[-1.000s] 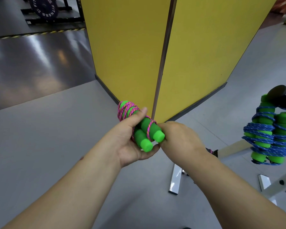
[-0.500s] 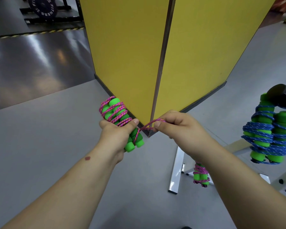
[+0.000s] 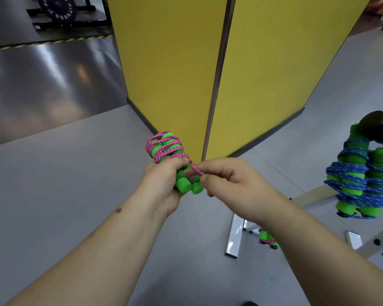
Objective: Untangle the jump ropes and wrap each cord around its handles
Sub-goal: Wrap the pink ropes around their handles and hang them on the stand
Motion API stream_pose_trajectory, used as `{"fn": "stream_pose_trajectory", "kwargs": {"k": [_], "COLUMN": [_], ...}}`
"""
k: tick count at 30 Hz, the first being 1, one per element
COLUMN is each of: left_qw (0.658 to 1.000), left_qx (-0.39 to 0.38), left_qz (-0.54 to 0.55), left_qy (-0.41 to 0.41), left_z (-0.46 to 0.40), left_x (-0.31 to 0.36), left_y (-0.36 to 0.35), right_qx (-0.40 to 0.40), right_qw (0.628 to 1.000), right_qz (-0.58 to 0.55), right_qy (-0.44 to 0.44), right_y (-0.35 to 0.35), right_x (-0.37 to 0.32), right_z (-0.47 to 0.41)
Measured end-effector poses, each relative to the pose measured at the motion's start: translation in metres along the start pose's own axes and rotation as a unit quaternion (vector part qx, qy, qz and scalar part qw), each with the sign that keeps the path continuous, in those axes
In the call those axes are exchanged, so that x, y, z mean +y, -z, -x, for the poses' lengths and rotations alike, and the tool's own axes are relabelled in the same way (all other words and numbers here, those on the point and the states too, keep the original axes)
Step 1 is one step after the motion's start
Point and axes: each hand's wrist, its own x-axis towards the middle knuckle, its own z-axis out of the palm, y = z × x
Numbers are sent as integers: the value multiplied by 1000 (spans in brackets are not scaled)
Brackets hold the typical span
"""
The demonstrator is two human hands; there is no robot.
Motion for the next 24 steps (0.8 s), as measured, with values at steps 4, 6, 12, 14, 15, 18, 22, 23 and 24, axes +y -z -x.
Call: {"fn": "stream_pose_trajectory", "kwargs": {"k": [4, 6, 12, 14, 15, 18, 22, 23, 24], "left_qw": [1000, 999, 969, 974, 980, 994, 999, 998, 997], "left_qx": [-7, -35, -209, -207, -187, -104, -24, -10, -2], "left_qz": [13, 31, 111, 75, 52, 21, 12, -7, -30], "left_qy": [-17, -16, 68, 53, 39, -7, -41, -54, -69], "left_z": [6, 12, 22, 20, 19, 13, 12, 13, 15], "left_x": [-7, -7, 15, 16, 14, 8, 7, 7, 6], "left_y": [-4, -8, -3, -3, -3, -4, -7, -8, -10], "right_qx": [-22, -8, 48, 44, 44, 63, 82, 89, 95], "right_qw": [999, 999, 940, 928, 929, 942, 968, 975, 978], "right_qz": [25, -48, -329, -360, -359, -319, -232, -201, -182], "right_qy": [13, -4, -75, -82, -84, -85, -48, -36, -27], "right_y": [-13, -10, 13, 16, 16, 15, 9, 7, 5], "right_x": [3, 5, 12, 13, 14, 16, 17, 17, 18], "right_z": [0, -3, -14, -14, -14, -15, -15, -15, -15]}}
